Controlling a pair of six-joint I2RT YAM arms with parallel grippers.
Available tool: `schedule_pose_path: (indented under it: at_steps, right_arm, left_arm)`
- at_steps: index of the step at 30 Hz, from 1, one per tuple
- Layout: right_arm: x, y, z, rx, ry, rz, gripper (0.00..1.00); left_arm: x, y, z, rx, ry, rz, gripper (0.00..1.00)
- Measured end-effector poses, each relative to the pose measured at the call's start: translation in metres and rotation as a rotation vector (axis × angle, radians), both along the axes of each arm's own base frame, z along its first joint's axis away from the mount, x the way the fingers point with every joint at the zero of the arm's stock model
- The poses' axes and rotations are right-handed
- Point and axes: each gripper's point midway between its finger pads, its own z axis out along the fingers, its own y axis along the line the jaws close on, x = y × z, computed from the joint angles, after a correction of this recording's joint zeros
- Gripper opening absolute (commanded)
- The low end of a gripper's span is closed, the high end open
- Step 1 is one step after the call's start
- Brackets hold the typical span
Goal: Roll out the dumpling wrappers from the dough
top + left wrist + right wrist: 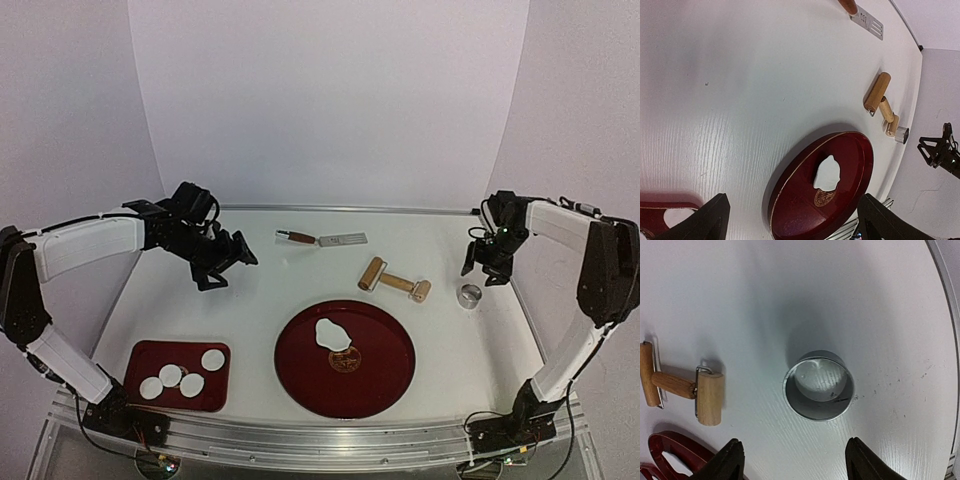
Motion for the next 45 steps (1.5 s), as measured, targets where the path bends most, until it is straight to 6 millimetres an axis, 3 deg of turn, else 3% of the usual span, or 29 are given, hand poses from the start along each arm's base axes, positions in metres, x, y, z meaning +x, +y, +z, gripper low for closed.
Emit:
schedule_pose_path:
  at_steps: [5, 7, 10, 19, 28, 33, 42, 45]
  right_arm:
    - [-0.016, -0.030, -0.016, 0.015, 0.074, -0.090, 0.48]
    - [-0.016, -0.037, -0.021, 0.016, 0.087, -0.103, 0.40]
    - [-0.018, -0.041, -0.030, 0.017, 0.115, -0.108, 0.36]
    - [-0.017, -0.042, -0.055, 0.019, 0.179, -0.082, 0.29]
    - [-0.007, -0.040, -0.061, 0.033, 0.173, -0.050, 0.07]
    - [-0.007, -0.039, -0.063, 0.040, 0.176, -0.045, 0.01]
    - [-0.007, -0.036, -0.062, 0.055, 0.172, -0.027, 0.00]
    - [-0.007, -0.034, -0.053, 0.062, 0.153, -0.024, 0.00]
  left_arm:
    - [-0.005, 0.003, 0.000, 0.001, 0.000, 0.000, 0.90]
    - [-0.007, 0.004, -0.001, 0.003, 0.005, 0.000, 0.90]
    - [-0.010, 0.006, -0.002, 0.009, 0.015, 0.000, 0.90]
    - [-0.013, 0.008, 0.001, 0.009, 0.013, 0.000, 0.90]
    - [-0.014, 0.009, -0.001, 0.012, 0.018, 0.000, 0.90]
    - [-0.017, 0.013, -0.004, 0.025, 0.022, 0.008, 0.90]
    - [-0.018, 0.022, -0.001, 0.061, -0.009, 0.014, 0.87]
    - [-0.018, 0.022, 0.000, 0.076, -0.018, -0.008, 0.86]
